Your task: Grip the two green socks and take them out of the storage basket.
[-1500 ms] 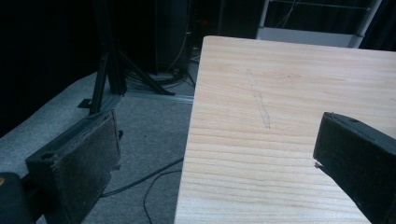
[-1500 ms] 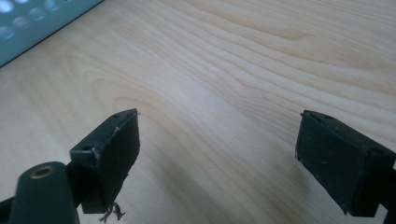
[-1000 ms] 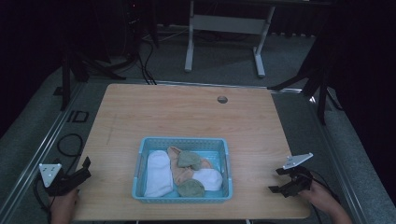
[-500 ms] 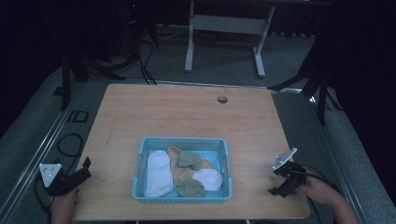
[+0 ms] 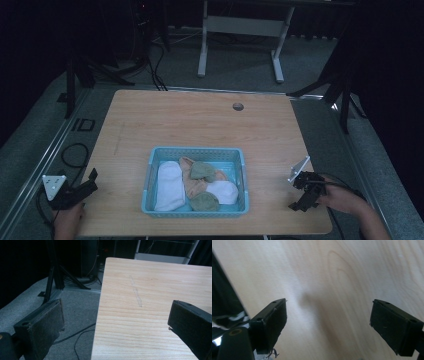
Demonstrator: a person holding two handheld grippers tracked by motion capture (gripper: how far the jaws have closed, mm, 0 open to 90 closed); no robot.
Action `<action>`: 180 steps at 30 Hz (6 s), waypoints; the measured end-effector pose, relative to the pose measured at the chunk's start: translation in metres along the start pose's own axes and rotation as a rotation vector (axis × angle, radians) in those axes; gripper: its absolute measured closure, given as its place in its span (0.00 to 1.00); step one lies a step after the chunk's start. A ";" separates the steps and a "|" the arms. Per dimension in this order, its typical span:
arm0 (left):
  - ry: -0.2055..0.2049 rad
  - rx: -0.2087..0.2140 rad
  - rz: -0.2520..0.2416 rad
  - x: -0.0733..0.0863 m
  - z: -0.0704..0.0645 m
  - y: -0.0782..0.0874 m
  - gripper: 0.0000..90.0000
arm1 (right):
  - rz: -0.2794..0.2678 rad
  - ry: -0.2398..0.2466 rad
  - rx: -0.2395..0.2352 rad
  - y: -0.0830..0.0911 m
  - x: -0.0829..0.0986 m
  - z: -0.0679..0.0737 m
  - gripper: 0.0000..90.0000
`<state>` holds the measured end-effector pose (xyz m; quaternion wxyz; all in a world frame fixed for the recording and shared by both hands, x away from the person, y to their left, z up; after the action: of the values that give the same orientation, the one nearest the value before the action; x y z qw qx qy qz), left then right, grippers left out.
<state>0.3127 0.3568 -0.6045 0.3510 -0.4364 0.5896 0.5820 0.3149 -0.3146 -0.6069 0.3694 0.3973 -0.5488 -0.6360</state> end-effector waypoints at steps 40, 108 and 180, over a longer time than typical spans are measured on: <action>-0.006 0.008 0.004 0.000 -0.001 0.000 0.01 | 0.034 0.227 -0.041 0.042 -0.072 0.043 0.15; -0.004 0.034 0.006 0.000 -0.001 0.000 0.01 | 0.112 0.541 -0.085 0.010 -0.230 0.116 0.31; -0.003 0.031 0.010 0.000 -0.002 -0.001 0.01 | 0.094 0.422 0.097 0.110 -0.154 0.065 0.88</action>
<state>0.3134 0.3550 -0.6051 0.3558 -0.4271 0.6001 0.5752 0.3226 -0.1621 -0.4770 0.4860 0.5128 -0.5072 -0.4936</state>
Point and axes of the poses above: each handheld gripper's, and its own axes: y roughly backward along the jaws, x roughly out of its underside, z roughly to its left, the point moved 10 cm from there along -y, roughly forward along the jaws, and after that the axes turned 5 degrees about z, right-handed, at the moved point
